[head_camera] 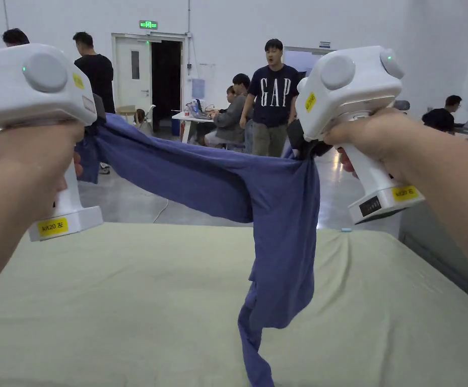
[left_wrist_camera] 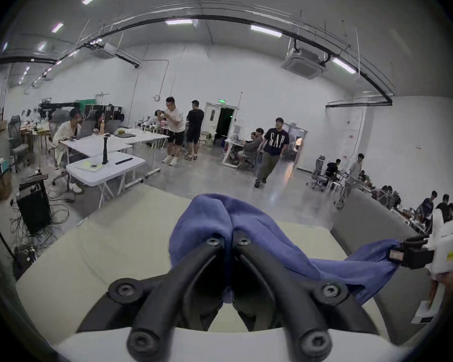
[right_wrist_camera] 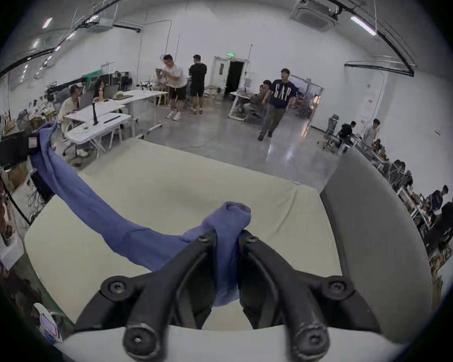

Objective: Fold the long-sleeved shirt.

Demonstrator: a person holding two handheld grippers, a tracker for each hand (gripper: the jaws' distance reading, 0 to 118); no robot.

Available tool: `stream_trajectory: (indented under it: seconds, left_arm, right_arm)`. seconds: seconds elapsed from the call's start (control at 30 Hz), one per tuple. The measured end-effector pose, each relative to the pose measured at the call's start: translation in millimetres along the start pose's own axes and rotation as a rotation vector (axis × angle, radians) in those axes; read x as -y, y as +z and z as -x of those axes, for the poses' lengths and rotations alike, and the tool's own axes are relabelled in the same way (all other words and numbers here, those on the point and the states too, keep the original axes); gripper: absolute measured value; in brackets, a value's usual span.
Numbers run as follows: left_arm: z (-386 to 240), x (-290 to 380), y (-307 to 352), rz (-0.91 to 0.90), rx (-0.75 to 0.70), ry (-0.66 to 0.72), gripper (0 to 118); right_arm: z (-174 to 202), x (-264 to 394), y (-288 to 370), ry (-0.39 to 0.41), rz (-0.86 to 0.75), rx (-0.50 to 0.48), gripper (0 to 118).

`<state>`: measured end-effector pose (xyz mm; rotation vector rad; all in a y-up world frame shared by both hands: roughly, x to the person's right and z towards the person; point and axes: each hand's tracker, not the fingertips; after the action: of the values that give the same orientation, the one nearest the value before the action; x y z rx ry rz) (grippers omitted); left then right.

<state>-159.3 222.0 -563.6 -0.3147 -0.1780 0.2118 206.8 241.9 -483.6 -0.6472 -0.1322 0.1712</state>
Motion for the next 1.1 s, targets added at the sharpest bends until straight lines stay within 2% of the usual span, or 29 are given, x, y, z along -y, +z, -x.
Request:
stream_trajectory:
  seconds: [0.1,0.17,0.3,0.4,0.47,0.53,0.6,0.7,0.83,0.9,1.03,1.1]
  left_arm:
    - [4.5,23.1,-18.9,0.041,0.007,-0.031,0]
    - [6.3,59.1,-29.9,0.103,-0.005,-0.108,0]
    - [10.7,175.5,-38.2,0.305,-0.063,-0.234,0]
    - [24.8,272.7,-23.4,0.506,0.001,-0.133,0]
    - [34.2,326.1,1.6,0.602,0.024,-0.073,0]
    - [46.2,356.8,30.9,0.634,0.044,-0.049,0]
    - [54.1,375.0,69.6,0.622,0.050,-0.050,0]
    - [72.6,382.3,121.0,0.613,0.066,-0.090,0]
    - [94.3,396.1,173.3,0.633,0.041,-0.114,0]
    - [102.7,412.7,185.1,0.696,0.016,-0.115,0]
    - [114.7,453.6,176.7,0.845,-0.001,-0.143,0]
    - [117.1,469.5,166.5,0.851,-0.001,-0.138,0]
  right_arm:
    - [3.8,26.2,-34.9,-0.041,0.031,-0.023,11]
    - [9.4,61.6,-66.5,-0.053,0.074,-0.036,11]
    - [28.3,168.4,-129.9,-0.103,0.186,-0.063,11]
    - [43.7,258.6,-163.3,-0.161,0.296,-0.108,11]
    - [51.2,315.2,-167.0,-0.127,0.343,-0.111,11]
    - [55.9,350.6,-153.1,-0.108,0.367,-0.098,10]
    - [56.3,379.0,-123.4,-0.087,0.362,-0.149,10]
    - [56.5,412.5,-77.4,-0.083,0.347,-0.169,10]
    - [65.7,454.3,-35.1,-0.118,0.396,-0.260,10]
    - [77.5,475.1,-28.4,-0.092,0.473,-0.282,10]
    - [103.3,517.4,-39.0,0.004,0.582,-0.242,10]
    - [107.3,532.7,-53.4,-0.027,0.635,-0.244,10]
